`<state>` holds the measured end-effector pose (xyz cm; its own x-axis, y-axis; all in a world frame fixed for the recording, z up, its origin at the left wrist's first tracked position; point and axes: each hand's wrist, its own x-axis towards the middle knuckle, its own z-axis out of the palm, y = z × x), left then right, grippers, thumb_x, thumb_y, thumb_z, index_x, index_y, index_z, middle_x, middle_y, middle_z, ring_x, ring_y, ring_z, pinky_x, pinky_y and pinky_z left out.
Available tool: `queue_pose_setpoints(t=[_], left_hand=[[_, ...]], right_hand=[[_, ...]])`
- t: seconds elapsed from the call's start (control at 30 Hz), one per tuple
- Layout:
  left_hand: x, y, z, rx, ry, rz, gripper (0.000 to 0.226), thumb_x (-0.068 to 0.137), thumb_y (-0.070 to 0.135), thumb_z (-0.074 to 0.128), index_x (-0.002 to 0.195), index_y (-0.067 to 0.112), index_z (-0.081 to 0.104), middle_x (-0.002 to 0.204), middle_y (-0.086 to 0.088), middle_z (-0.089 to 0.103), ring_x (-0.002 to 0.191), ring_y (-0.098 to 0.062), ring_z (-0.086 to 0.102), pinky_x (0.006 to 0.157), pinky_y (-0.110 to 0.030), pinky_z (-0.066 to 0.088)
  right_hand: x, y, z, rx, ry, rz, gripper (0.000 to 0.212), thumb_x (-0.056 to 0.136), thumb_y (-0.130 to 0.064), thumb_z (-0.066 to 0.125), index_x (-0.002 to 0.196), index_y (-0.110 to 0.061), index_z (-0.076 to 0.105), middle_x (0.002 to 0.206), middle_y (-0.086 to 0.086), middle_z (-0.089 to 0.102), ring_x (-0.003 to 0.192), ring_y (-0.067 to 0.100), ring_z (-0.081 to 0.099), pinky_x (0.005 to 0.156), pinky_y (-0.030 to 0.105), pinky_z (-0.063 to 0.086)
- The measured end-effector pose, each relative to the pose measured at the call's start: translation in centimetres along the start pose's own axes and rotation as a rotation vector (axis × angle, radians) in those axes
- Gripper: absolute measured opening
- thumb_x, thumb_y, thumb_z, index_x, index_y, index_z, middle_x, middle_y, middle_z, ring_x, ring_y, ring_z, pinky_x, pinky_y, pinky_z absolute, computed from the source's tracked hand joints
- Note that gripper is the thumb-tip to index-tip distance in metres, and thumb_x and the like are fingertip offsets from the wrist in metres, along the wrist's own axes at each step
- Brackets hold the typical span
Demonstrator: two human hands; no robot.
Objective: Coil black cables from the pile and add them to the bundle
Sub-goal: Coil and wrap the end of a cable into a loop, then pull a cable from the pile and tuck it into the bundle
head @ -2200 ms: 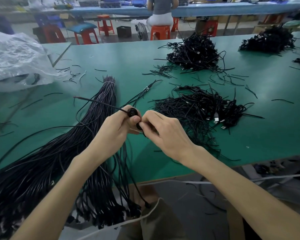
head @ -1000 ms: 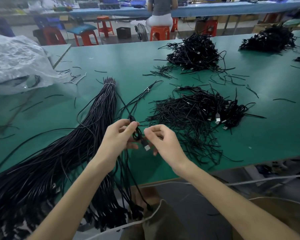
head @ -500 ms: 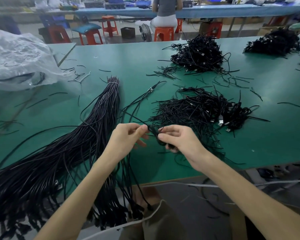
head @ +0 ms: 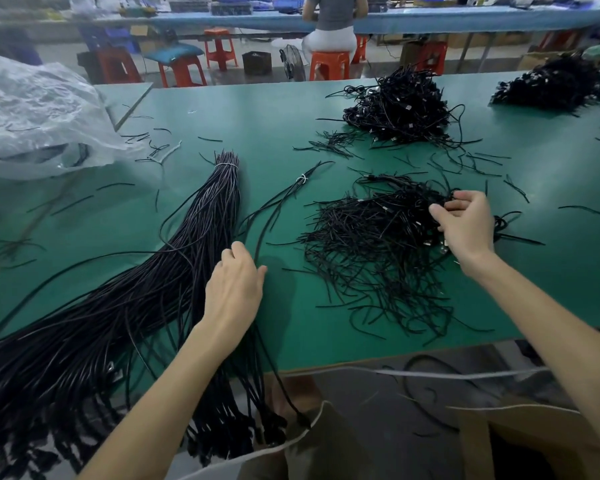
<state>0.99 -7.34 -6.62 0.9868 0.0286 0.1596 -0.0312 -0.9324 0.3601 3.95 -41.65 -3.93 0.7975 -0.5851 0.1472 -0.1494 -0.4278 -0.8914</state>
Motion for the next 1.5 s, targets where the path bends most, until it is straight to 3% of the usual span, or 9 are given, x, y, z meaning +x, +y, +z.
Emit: queue_pose_setpoints(t=[0.23,0.37,0.6,0.7,0.8,1.0,1.17,1.3,1.5], left_hand=[[1.8,0.3,-1.8,0.158,-0.208,-0.063,0.012,0.109,0.018,0.046,0.102,0.008,0.041,0.104,-0.013,0.046,0.072,-0.026,0.043,0.069,-0.039,0.036],[2.5,0.7,-2.3,0.276,-0.250,0.000,0.033,0.102,0.014,0.053,0.072,0.010,0.039,0.081,-0.006,0.043,0.059,-0.022,0.039,0.057,-0.035,0.031],[3.0,1.3,-3.7,-0.414,-0.365,-0.060,0.043,0.095,0.030,0.059,0.057,0.012,0.049,0.045,-0.003,0.049,0.043,-0.018,0.040,0.047,-0.023,0.038],[2.5,2.8,-4.3,-0.589,-0.367,-0.042,0.040,0.093,0.025,0.058,0.055,0.010,0.058,0.050,-0.009,0.064,0.042,-0.015,0.049,0.043,-0.019,0.042],[2.5,3.2,-4.6,-0.703,-0.288,-0.076,0.036,0.089,0.021,0.055,0.059,0.001,0.062,0.050,-0.012,0.063,0.042,-0.018,0.049,0.042,-0.018,0.040],[2.6,0.9,-5.1,-0.847,-0.143,-0.142,0.034,0.101,0.020,0.056,0.070,0.007,0.061,0.053,-0.001,0.061,0.043,-0.009,0.052,0.043,-0.019,0.043],[0.2,0.2,-4.0,-1.035,-0.436,0.040,0.018,0.106,0.010,0.051,0.115,0.008,0.067,0.082,-0.008,0.074,0.069,-0.019,0.071,0.071,-0.040,0.059],[-1.5,-0.9,-2.9,-1.098,-0.808,0.241,0.023,0.103,0.000,0.054,0.123,-0.005,0.063,0.115,-0.024,0.072,0.100,-0.041,0.072,0.094,-0.046,0.058],[-2.0,-2.8,-3.2,-1.622,-0.893,0.102,0.042,0.102,0.026,0.062,0.132,-0.002,0.061,0.077,0.003,0.052,0.051,-0.006,0.047,0.052,-0.021,0.046]], right_hand=[[-1.5,0.8,2.1,-0.384,-0.083,-0.242,0.063,0.092,-0.012,0.073,0.145,-0.005,0.039,0.142,0.017,0.039,0.131,0.029,0.036,0.110,0.034,0.035],[-2.7,0.6,2.7,-0.555,-0.067,-0.320,0.069,0.093,-0.011,0.070,0.152,-0.008,0.035,0.150,0.016,0.033,0.137,0.035,0.029,0.114,0.047,0.029],[-8.5,-2.2,5.3,-0.434,-0.198,-0.644,0.059,0.094,-0.008,0.064,0.149,-0.016,0.044,0.129,0.002,0.049,0.116,0.016,0.045,0.102,0.030,0.037],[-12.2,-4.7,7.4,-0.015,-0.613,-0.381,0.044,0.103,-0.016,0.059,0.146,-0.018,0.049,0.098,-0.006,0.072,0.087,0.025,0.068,0.078,0.036,0.057],[-15.4,-6.9,9.2,0.356,-0.894,-0.008,0.039,0.110,-0.038,0.043,0.110,-0.010,0.070,0.091,0.018,0.078,0.074,0.033,0.073,0.064,0.037,0.059],[-18.3,-7.6,8.9,0.577,-1.032,0.086,0.038,0.110,-0.030,0.046,0.102,0.001,0.067,0.069,0.006,0.069,0.056,0.018,0.062,0.053,0.026,0.043],[-17.9,-9.4,8.5,0.845,-0.981,0.124,0.031,0.105,-0.032,0.053,0.088,-0.016,0.074,0.074,-0.002,0.063,0.066,0.009,0.058,0.061,0.021,0.046],[-16.1,-10.3,8.6,0.828,-0.801,0.118,0.030,0.103,-0.040,0.057,0.092,-0.024,0.079,0.072,0.004,0.023,0.058,0.012,0.026,0.056,0.023,0.023],[-14.8,-9.2,9.1,0.954,-0.592,0.321,0.029,0.106,-0.032,0.054,0.090,-0.012,0.069,0.067,-0.002,0.047,0.053,0.009,0.034,0.046,0.020,0.027]])
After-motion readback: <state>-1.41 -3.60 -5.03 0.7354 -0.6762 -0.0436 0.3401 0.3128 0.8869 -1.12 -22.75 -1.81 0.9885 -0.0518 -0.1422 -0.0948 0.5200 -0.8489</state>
